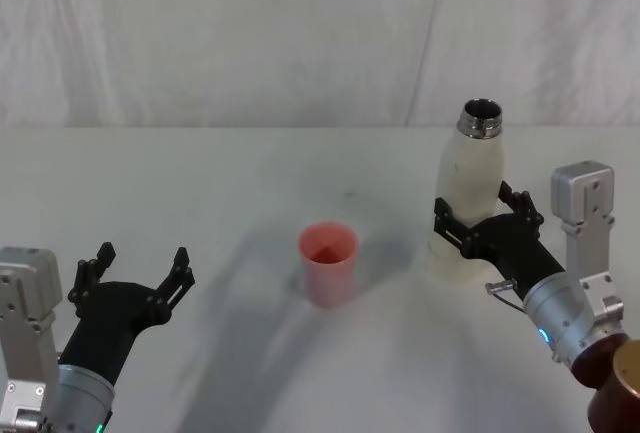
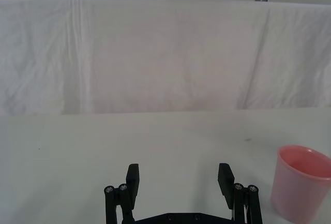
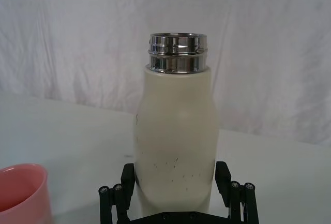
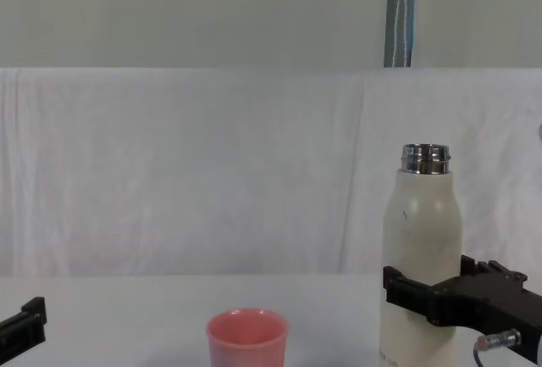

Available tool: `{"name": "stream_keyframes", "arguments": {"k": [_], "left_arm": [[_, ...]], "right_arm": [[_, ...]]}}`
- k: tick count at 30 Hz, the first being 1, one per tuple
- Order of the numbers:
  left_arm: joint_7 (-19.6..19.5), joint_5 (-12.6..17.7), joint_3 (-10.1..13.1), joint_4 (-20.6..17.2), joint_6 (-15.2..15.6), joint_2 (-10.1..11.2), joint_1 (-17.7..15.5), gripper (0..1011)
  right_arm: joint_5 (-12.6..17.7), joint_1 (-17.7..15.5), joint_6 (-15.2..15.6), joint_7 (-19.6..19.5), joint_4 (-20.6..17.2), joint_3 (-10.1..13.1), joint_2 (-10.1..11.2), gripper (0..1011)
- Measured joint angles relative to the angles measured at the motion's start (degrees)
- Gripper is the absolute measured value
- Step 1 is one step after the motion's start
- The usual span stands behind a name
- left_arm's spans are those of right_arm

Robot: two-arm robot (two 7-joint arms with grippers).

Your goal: Grasp the thermos with one hand and pour water into the cup lid.

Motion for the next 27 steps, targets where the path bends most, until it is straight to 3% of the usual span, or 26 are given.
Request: {"name": "stream_keyframes", "arguments": {"k": [16,27], "left_arm": [[0.0,0.0,0.0,0.0,0.0,0.0,0.0,1001],[0.0,0.0,0.0,0.0,0.0,0.0,0.0,1001]], "right_arm": [[-0.4,2.5,-0.5,0.0,3.1,-0.1,-0.9,1001],[-0.5,2.4,-0.6,0.0,3.1,-0.1,-0.9,1001]]}}
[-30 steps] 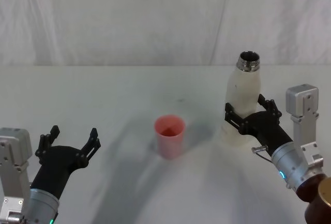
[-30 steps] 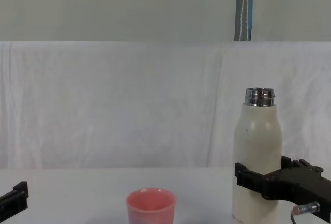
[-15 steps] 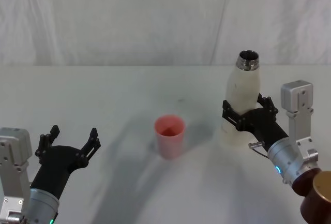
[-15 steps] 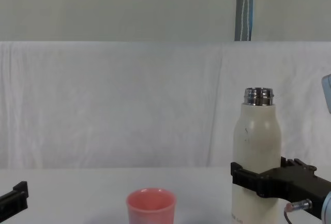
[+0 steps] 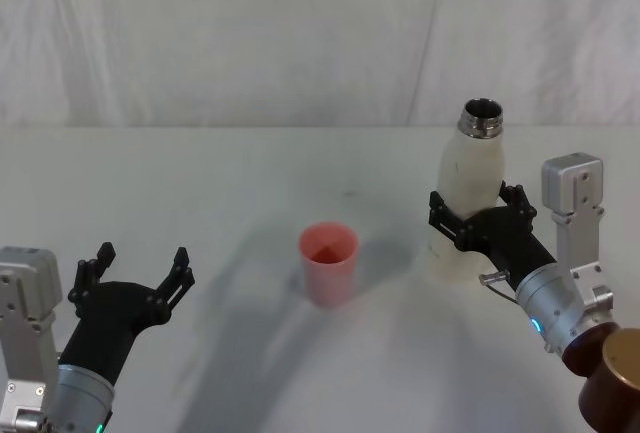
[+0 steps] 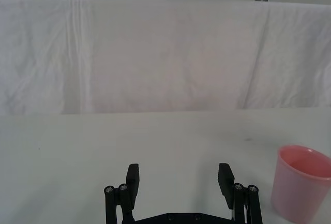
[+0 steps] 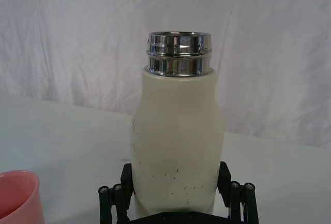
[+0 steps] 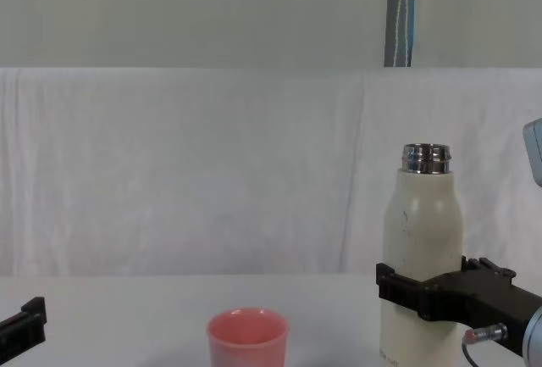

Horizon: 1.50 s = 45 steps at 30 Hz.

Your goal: Grasp the thermos with one hand and pour water into the cup lid.

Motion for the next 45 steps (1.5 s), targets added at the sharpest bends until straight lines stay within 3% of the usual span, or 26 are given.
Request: {"name": "stream_keyframes", "arguments": {"k": [7,45], "left_arm": [[0.0,0.0,0.0,0.0,0.0,0.0,0.0,1001],[0.0,0.0,0.0,0.0,0.0,0.0,0.0,1001]], "right_arm": [[0.0,-0.1,0.0,0.0,-0.1,0.0,0.0,950],[0.0,-0.1,0.1,0.0,-0.2,0.0,0.1,950]]}}
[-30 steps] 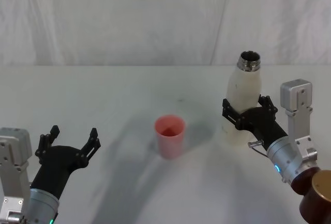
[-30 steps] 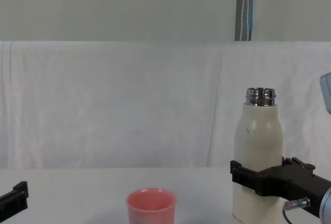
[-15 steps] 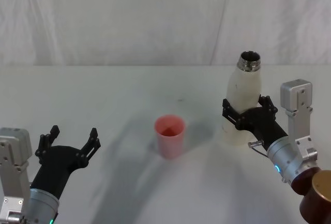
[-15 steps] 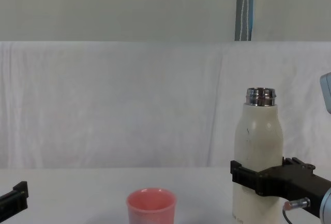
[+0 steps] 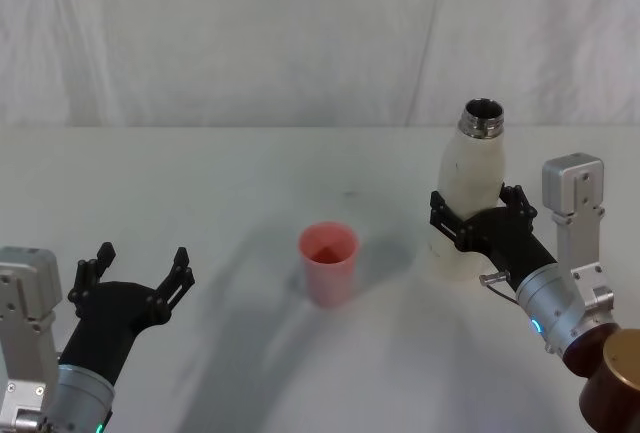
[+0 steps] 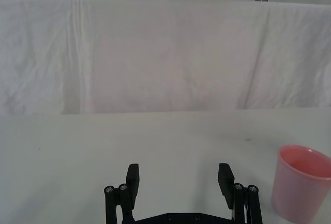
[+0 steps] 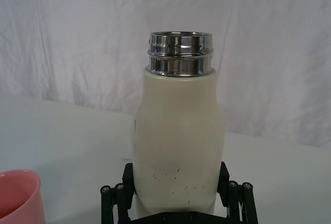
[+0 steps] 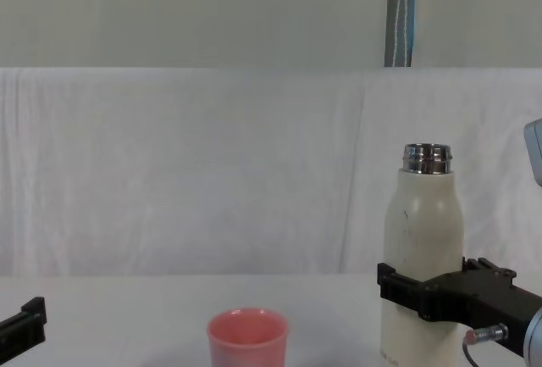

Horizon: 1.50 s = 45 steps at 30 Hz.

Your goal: Grasp the thermos with one hand and pour water into the cup lid.

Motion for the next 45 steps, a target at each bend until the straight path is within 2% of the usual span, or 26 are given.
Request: {"name": "stream_keyframes", "arguments": {"k": [10,22,29,35,36,38,39,45], "left_arm": [[0.0,0.0,0.0,0.0,0.0,0.0,0.0,1001],[0.0,0.0,0.0,0.0,0.0,0.0,0.0,1001],[0.0,0.0,0.0,0.0,0.0,0.0,0.0,1001],[0.0,0.0,0.0,0.0,0.0,0.0,0.0,1001],[0.0,0.0,0.0,0.0,0.0,0.0,0.0,1001],[0.0,0.0,0.0,0.0,0.0,0.0,0.0,1001],[0.0,0.0,0.0,0.0,0.0,0.0,0.0,1001],[0.0,0.0,0.0,0.0,0.0,0.0,0.0,1001]], "right_arm": [[-0.4,0.0,0.0,0.1,-0.4,-0.2,0.2,950],[-3.5,-0.2,-1.1,1.2,-4.1,-1.2,3.1,950],[-8.2,0.1,-2.8,2.1,-5.6,-2.7,6.5,950],[-14.9,1.0,-5.3,2.4,-6.3,-4.9,10.1,950],[-14.9,1.0,-5.3,2.4,-6.3,-4.9,10.1,950],[-17.7,1.5,-6.3,2.4,-6.3,-5.8,11.2,950],[-17.7,1.5,-6.3,2.4,-6.3,-5.8,11.2,950],[-23.4,2.6,-8.9,1.9,-6.2,-8.0,13.0,950]]}}
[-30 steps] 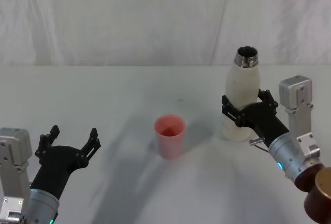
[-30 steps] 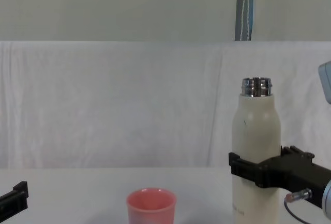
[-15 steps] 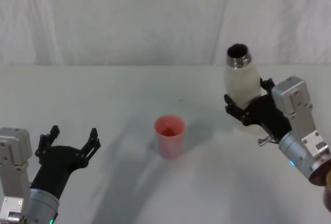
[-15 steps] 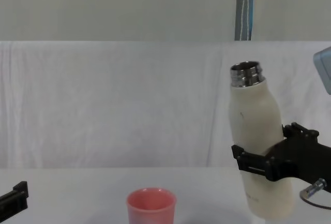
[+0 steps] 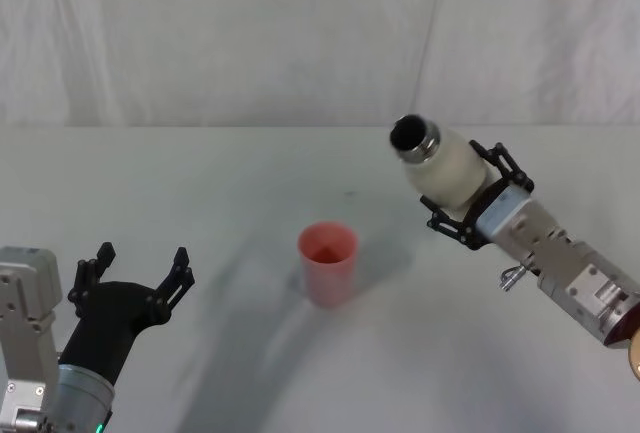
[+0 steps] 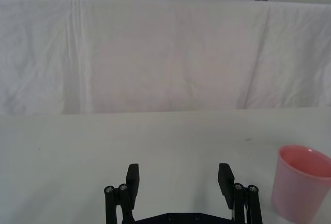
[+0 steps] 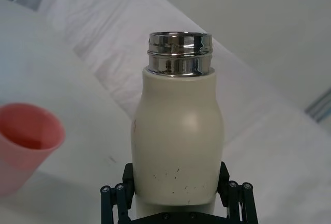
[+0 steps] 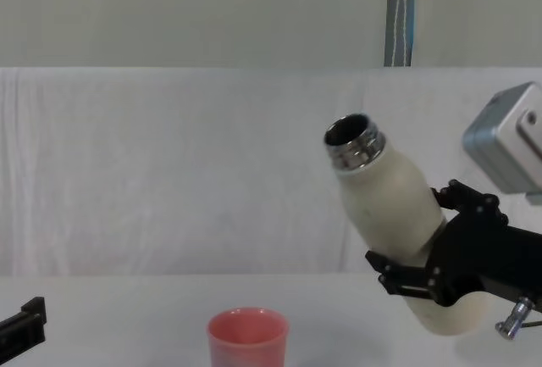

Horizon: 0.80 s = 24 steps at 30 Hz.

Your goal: Grasp the thermos with one hand and pour water into the cup lid.

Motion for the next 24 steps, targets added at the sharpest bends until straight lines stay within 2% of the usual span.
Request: {"name": "stream_keyframes", "arguments": {"k": [4,11,24], "left_arm": [[0.0,0.0,0.0,0.0,0.0,0.0,0.0,1001],[0.0,0.0,0.0,0.0,0.0,0.0,0.0,1001],[0.0,0.0,0.0,0.0,0.0,0.0,0.0,1001]], "right_arm": [[-4.2,0.9,-2.2,-0.7,0.4,-1.7,1.3,950],[-9.1,2.0,-4.4,-1.9,1.1,-4.0,2.4,950],[-16.5,4.5,-5.2,-4.6,3.4,-7.3,3.3,950]]}}
